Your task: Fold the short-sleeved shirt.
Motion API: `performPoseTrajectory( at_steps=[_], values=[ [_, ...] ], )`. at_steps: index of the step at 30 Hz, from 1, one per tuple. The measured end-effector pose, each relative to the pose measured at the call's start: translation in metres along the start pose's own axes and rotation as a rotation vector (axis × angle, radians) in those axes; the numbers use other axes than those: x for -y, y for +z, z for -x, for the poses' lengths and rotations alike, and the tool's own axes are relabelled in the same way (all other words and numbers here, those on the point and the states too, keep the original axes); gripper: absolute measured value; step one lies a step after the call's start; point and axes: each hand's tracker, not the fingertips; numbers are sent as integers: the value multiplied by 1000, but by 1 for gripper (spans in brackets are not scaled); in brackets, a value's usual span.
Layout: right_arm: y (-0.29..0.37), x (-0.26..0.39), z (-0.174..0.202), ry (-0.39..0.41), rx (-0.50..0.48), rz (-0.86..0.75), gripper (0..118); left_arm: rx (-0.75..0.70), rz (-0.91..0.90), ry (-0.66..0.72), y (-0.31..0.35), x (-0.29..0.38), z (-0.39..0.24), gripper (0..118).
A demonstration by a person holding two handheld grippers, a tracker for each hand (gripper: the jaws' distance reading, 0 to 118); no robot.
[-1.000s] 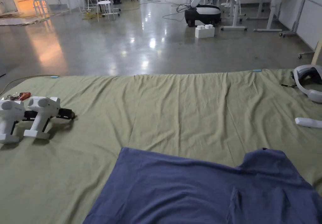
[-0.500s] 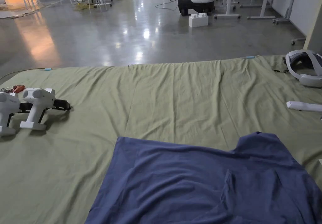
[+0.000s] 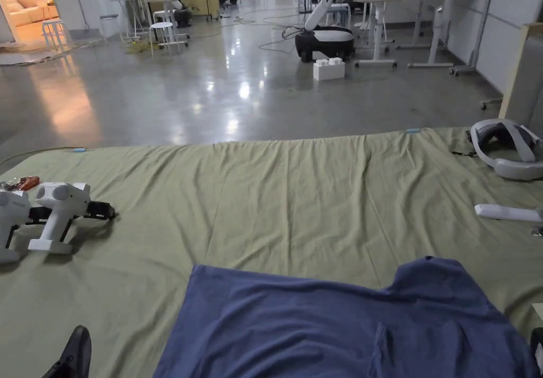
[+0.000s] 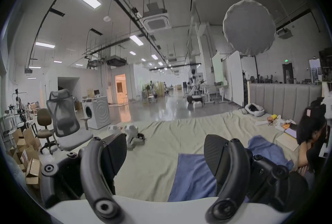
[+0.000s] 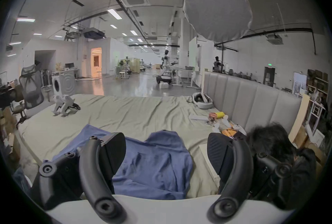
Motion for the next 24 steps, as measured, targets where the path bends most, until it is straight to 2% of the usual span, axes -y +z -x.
performPoseTrajectory(
  at_steps=[1, 2, 3, 4, 5, 6, 7, 9, 10, 11, 13, 14, 15, 18, 20, 21, 22, 24],
  values=[
    [2, -3, 3, 5, -29, -25, 97, 4, -15, 4, 1, -4, -1, 98],
    [2, -2, 3, 13, -50, -40, 87, 0, -27, 7, 3, -6, -4, 97],
    [3, -4, 7, 26, -47, -46, 67, 0, -27, 7, 5, -9, -5, 95],
    [1, -5, 12, 40, -18, -54, 37, 9, -23, 6, 6, -11, -6, 86],
    [0, -6, 16, 54, -5, -66, 5, 16, -13, 11, 4, -12, -5, 57],
    [1, -6, 17, 50, -23, -68, 5, 18, -8, 17, 4, -12, -5, 21],
    [-1, -8, 18, 44, -56, -62, 4, 13, -9, 18, 4, -11, -6, 2],
    [-4, -10, 22, 65, -74, -56, 2, 60, 10, 30, 5, -12, -2, 1],
    [-3, -5, 25, 89, -44, -69, 2, 46, 3, 35, 5, -11, -3, 1],
    [-4, -4, 25, 108, -71, -71, 2, 44, 1, 29, 5, -11, -4, 1],
    [-5, -5, 28, 106, -57, -71, 2, 40, 12, 5, 3, -11, -5, 1],
    [-4, -4, 30, 118, -91, -65, 2, 60, 15, 14, 3, -11, -2, 1],
    [-3, -2, 34, 125, -59, -73, 2, 88, 24, 46, 2, -11, 0, 1],
    [-6, -1, 35, 136, -66, -68, 2, 95, 48, 67, -4, -4, 5, 1],
    [-9, -2, 31, 118, -96, -36, 2, 147, 168, 103, -16, 7, 17, 2],
    [-9, 2, 30, 102, -84, -44, 2, 166, 204, 131, -22, 14, 21, 8],
    [-7, 8, 29, 77, -132, -32, 2, 191, 247, 163, -28, 29, 30, 19],
    [-11, 18, 28, 72, -125, 7, 2, 169, 366, 225, -43, 62, 48, 69]
  ],
)
